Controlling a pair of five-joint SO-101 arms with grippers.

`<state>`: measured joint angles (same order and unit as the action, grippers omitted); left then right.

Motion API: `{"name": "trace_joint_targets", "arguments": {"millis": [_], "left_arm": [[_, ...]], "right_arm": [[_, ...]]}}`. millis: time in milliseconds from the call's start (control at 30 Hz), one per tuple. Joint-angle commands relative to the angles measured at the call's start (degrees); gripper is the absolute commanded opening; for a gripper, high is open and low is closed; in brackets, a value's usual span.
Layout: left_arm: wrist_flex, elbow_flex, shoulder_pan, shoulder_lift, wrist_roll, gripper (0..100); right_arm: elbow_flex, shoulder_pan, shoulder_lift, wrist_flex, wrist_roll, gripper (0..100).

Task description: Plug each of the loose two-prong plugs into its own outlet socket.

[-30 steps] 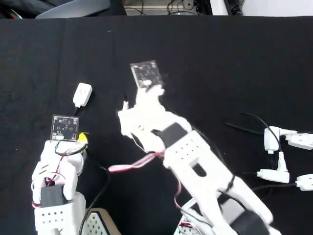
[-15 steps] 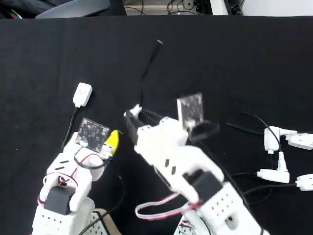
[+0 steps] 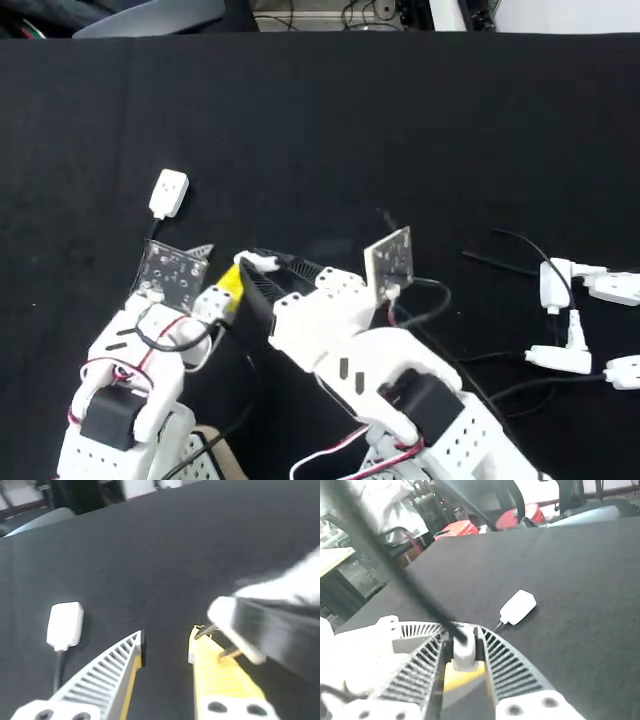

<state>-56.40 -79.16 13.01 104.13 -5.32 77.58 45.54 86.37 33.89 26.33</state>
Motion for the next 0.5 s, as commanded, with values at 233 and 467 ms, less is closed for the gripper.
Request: {"name": "trace_joint_targets", "arguments": {"millis": [233, 467], "left_arm": [[2.9, 3.7, -4.5, 0.4, 0.9, 16], [-3.3, 4.0, -10.2, 0.4, -1.1, 16]], "right_arm": [[-11.8, 1.2, -22.5, 4.7, 0.3, 1.1], [-18.7, -3.4, -28.2, 7.8, -0.5, 1.1]]}}
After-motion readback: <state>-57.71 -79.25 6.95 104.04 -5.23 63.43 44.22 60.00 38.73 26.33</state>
